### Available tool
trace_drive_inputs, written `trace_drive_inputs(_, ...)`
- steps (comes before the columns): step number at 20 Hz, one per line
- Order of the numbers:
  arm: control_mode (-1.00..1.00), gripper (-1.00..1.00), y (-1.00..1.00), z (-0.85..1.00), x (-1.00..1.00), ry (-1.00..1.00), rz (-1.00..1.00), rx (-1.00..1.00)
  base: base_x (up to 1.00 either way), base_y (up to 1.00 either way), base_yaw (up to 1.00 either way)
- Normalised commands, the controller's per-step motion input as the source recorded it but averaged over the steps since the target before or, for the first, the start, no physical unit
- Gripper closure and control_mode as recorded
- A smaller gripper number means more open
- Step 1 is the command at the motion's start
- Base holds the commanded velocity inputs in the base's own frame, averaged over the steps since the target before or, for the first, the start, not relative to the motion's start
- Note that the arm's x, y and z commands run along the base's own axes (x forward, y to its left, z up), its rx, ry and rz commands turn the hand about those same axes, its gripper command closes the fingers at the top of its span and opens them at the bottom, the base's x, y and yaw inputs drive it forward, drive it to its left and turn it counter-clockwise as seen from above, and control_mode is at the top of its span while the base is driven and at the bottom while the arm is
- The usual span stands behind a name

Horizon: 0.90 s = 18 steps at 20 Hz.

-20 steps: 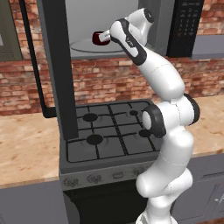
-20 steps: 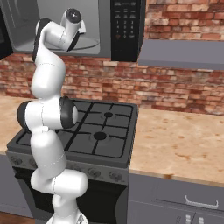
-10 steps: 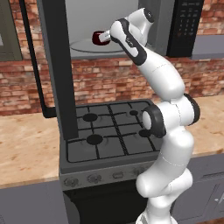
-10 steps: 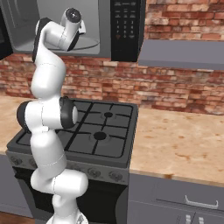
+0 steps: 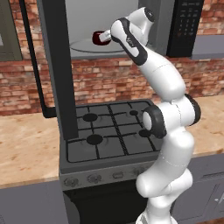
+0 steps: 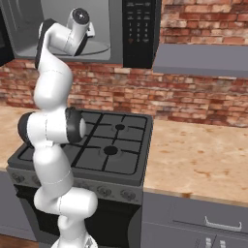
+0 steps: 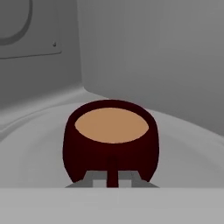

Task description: Pick the cup of tea, navigate to the dining table, and place it on the saucer.

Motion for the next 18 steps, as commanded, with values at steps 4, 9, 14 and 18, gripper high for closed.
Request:
trace_drive_inputs(4, -1.0, 1.0, 0.0, 0.11, -0.54, -0.06, 0.0, 0.0, 0.0, 0.0, 0.0)
trace_drive_inputs(9, -1.0, 1.0, 0.0, 0.15, -0.76, -0.13, 0.0, 0.0, 0.0, 0.0, 0.0)
trace_drive_inputs(14, -1.0, 1.0, 0.0, 0.05, -0.89, -0.14, 0.0, 0.0, 0.0, 0.0, 0.0)
trace_drive_inputs(18, -1.0, 1.0, -0.05, 0.01, -1.0, -0.16, 0.0, 0.0, 0.0, 0.0, 0.0)
